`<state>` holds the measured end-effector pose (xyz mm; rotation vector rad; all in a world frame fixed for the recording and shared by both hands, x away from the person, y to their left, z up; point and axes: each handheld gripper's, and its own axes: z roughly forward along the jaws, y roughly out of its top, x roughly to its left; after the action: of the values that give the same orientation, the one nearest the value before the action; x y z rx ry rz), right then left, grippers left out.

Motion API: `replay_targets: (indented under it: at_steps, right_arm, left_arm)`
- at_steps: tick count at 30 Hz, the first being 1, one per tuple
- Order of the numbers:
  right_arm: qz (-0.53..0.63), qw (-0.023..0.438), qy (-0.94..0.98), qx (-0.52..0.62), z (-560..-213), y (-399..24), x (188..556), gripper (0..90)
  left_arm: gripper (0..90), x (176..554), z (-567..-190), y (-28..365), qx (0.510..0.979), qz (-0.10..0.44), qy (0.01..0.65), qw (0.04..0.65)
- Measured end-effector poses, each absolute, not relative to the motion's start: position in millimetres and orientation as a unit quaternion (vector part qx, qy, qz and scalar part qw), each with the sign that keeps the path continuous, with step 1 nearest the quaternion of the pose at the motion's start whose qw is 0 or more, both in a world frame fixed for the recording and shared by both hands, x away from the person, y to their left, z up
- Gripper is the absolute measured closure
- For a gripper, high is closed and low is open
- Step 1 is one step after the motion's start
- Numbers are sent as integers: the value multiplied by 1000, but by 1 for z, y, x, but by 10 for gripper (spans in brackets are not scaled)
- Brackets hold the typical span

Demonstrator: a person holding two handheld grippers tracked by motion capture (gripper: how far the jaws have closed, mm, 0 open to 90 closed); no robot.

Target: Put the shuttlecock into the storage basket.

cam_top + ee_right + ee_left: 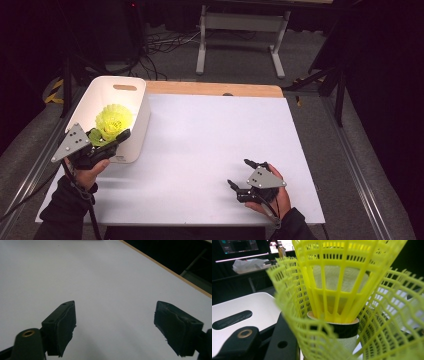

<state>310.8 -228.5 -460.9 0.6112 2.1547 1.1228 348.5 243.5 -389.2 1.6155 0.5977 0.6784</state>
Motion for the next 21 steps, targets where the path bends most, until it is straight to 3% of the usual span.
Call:
replay_targets:
  at_steps: [21]
  right_arm:
    - [422, 302, 821, 238, -464, -229, 313, 189]
  left_arm:
    - [639, 369, -363, 256, 715, 276, 286, 575]
